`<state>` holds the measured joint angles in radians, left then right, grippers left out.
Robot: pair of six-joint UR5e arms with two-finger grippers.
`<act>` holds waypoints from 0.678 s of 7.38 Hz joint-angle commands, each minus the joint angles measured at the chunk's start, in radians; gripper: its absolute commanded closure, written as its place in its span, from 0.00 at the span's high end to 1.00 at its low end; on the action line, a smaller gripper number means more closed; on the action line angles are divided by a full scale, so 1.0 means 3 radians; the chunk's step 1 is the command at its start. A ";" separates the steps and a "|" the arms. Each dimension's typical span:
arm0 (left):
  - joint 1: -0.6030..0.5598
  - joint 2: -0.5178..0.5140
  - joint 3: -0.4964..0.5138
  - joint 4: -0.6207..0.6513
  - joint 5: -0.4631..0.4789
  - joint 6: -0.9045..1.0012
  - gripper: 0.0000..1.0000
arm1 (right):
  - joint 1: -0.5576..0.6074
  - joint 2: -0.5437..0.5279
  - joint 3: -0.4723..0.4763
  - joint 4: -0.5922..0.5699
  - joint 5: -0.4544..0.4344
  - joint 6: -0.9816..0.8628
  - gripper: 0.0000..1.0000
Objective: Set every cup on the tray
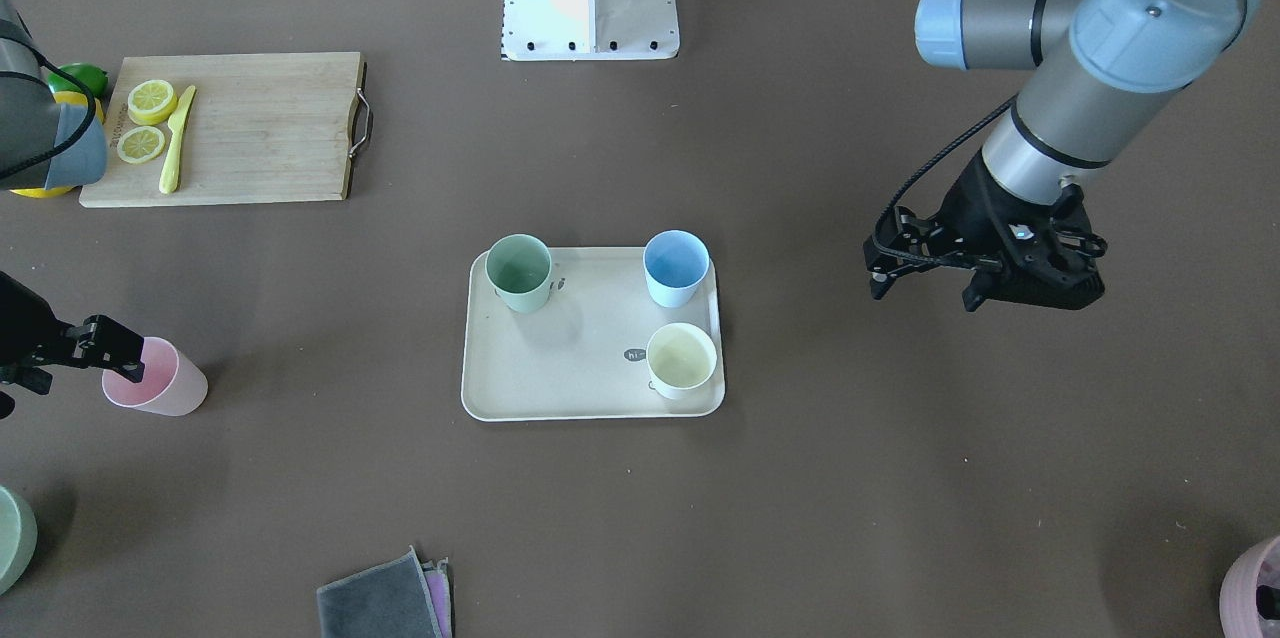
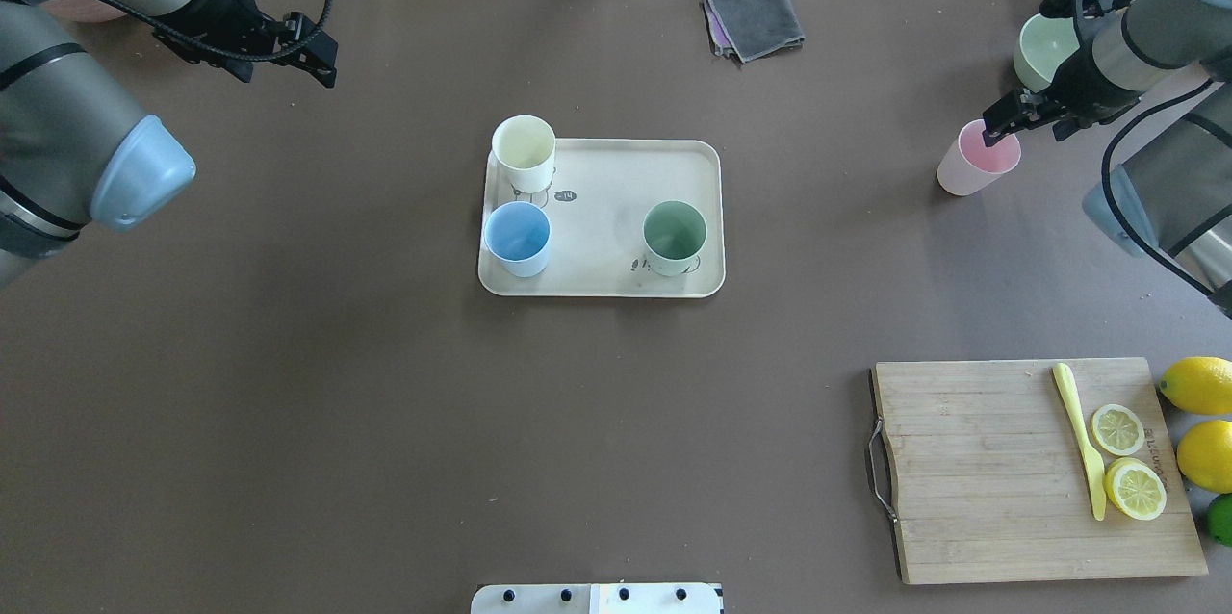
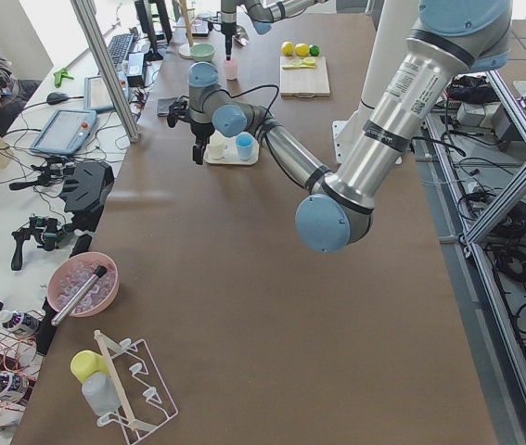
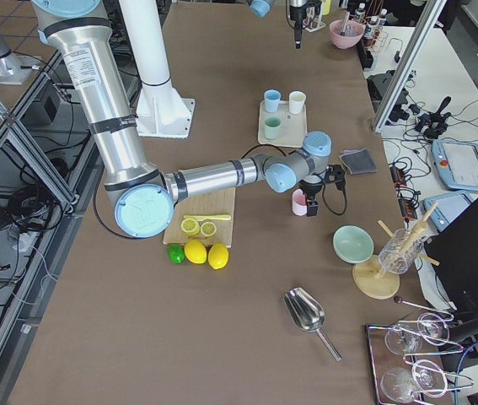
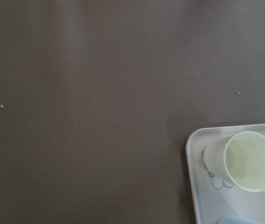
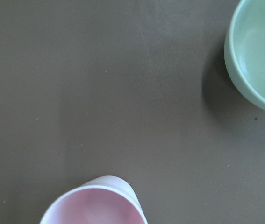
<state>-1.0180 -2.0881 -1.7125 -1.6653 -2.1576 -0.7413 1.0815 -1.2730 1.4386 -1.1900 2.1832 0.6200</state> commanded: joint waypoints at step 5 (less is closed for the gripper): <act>-0.0033 0.0042 0.0022 -0.0002 0.0008 0.0104 0.98 | -0.0230 0.0096 0.0021 0.0127 -0.0124 0.0341 0.00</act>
<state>-1.0326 -2.0756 -1.7083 -1.6653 -2.1578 -0.7103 1.0139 -1.2704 1.4398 -1.1509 2.1423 0.7125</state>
